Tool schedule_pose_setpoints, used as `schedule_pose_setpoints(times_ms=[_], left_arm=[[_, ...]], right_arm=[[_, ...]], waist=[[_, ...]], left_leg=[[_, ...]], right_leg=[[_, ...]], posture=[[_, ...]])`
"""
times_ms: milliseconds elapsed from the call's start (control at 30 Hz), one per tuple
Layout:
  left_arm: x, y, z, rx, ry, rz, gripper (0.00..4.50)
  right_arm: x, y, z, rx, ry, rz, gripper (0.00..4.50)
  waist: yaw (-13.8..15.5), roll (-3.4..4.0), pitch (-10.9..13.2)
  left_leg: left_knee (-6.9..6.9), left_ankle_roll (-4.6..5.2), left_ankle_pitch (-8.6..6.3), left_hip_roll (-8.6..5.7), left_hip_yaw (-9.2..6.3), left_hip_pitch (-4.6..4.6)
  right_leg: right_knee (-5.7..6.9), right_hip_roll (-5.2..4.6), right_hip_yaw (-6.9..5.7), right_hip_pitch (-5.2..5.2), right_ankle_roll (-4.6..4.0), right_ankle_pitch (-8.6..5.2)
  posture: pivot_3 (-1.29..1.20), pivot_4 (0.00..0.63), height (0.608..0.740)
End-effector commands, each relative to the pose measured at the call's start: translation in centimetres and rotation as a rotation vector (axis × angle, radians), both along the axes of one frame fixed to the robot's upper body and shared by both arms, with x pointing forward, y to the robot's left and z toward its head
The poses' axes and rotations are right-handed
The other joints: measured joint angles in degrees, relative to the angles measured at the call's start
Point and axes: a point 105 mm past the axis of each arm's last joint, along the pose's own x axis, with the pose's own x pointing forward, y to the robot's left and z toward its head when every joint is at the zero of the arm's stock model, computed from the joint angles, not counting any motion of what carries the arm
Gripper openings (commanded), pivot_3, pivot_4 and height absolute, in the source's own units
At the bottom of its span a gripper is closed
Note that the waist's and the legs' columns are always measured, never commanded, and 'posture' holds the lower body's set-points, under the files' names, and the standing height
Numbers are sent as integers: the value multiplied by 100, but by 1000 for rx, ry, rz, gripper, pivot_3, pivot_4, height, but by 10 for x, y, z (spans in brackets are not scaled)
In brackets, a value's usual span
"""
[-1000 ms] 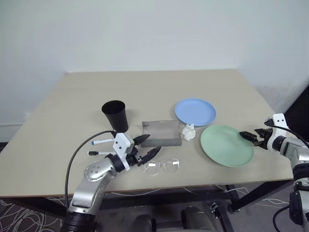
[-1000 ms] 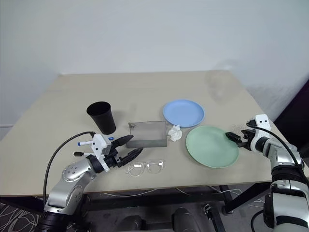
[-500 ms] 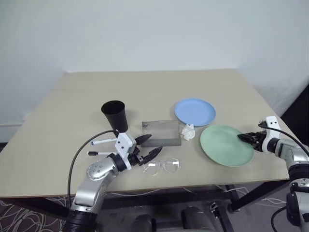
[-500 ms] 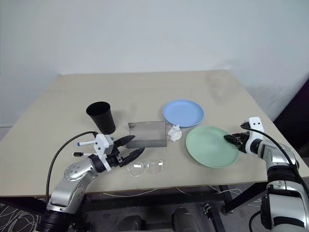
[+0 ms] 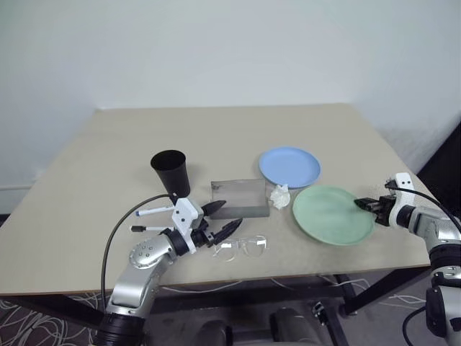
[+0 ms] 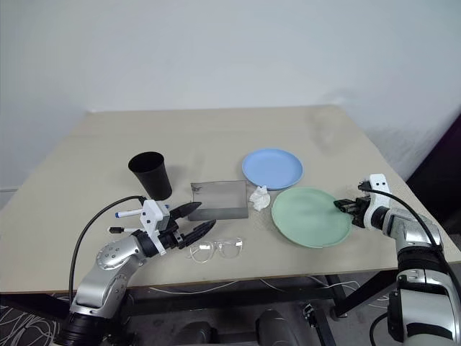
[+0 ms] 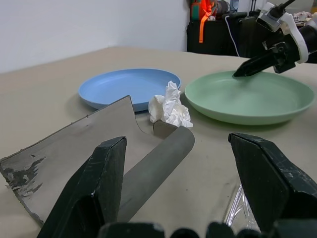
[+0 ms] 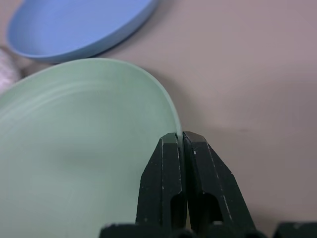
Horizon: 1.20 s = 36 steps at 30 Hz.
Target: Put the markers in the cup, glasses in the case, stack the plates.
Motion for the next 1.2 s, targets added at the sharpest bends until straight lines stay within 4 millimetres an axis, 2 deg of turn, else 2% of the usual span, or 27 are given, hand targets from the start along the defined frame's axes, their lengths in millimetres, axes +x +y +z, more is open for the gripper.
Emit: schedule_pose_setpoints(times_ms=[33, 200, 300, 400, 600, 700, 833, 967, 1067, 1200], left_arm=[[0, -3, 11, -1, -53, -17, 3503], [1, -4, 12, 0, -55, -19, 3503], [1, -4, 12, 3, -56, -17, 3503], [1, -4, 12, 3, -57, -17, 3503], [4, -3, 9, 6, -61, -15, 3503], [5, -3, 7, 9, -64, -12, 3503], [4, -4, 8, 7, -69, -9, 3503], [4, -2, 10, 7, -75, 8, 3503], [4, -1, 11, 7, -76, 13, 3503], [3, -1, 11, 6, -74, 17, 3503]], right_arm=[[5, 17, 24, 82, -83, 79, 13], [18, 35, 60, 185, -200, 107, 13], [33, 45, 84, 182, -272, 81, 13], [52, 51, 99, 171, -299, 3, 13], [87, 65, 109, 66, -309, -117, 13], [102, 64, 109, 30, -305, -217, 13], [114, 59, 108, 4, -301, -331, 13], [118, 62, 106, 9, -297, -362, 13], [119, 67, 105, 31, -301, -340, 699], [119, 73, 104, 51, -308, -311, 1958]], waist=[[0, 1, 0], [5, 6, 1], [10, 7, 2], [-2, 9, 1], [5, 11, 0], [5, 11, 0], [7, 13, 0], [-5, 14, 0], [-7, 18, -1], [-8, 21, -1]], left_leg=[[-1, 0, 0, 0, 0, 0], [-1, 0, 0, -1, -2, -6], [0, 0, 0, -1, -5, -8], [-2, 0, -1, 2, -2, -6], [-8, 0, -1, -1, -10, -8], [-15, 0, -1, -4, -13, -11], [-31, 0, -1, -10, -24, -13], [-48, 1, -1, -10, -25, -12], [-51, 1, -1, -8, -24, -8], [-47, 2, 0, -9, -24, -8]], right_leg=[[0, 0, 0, -1, 0, 0], [0, 0, 0, -7, 1, 1], [0, 0, -2, -7, 1, 1], [1, 0, -2, -10, 1, 1], [1, 0, -7, -11, 5, 3], [-3, -1, -7, -13, 12, 9], [-5, -2, -7, -15, 12, 9], [-9, -2, -7, -19, 14, 9], [-7, 0, -7, -19, 14, 10], [-5, 0, -6, -17, 14, 10]], posture=[[0, 0, 737], [0, 0, 737], [0, 0, 737], [0, 0, 737], [0, 0, 737], [0, 0, 737], [0, 0, 737], [0, 0, 737], [0, 0, 737], [0, 0, 737]])
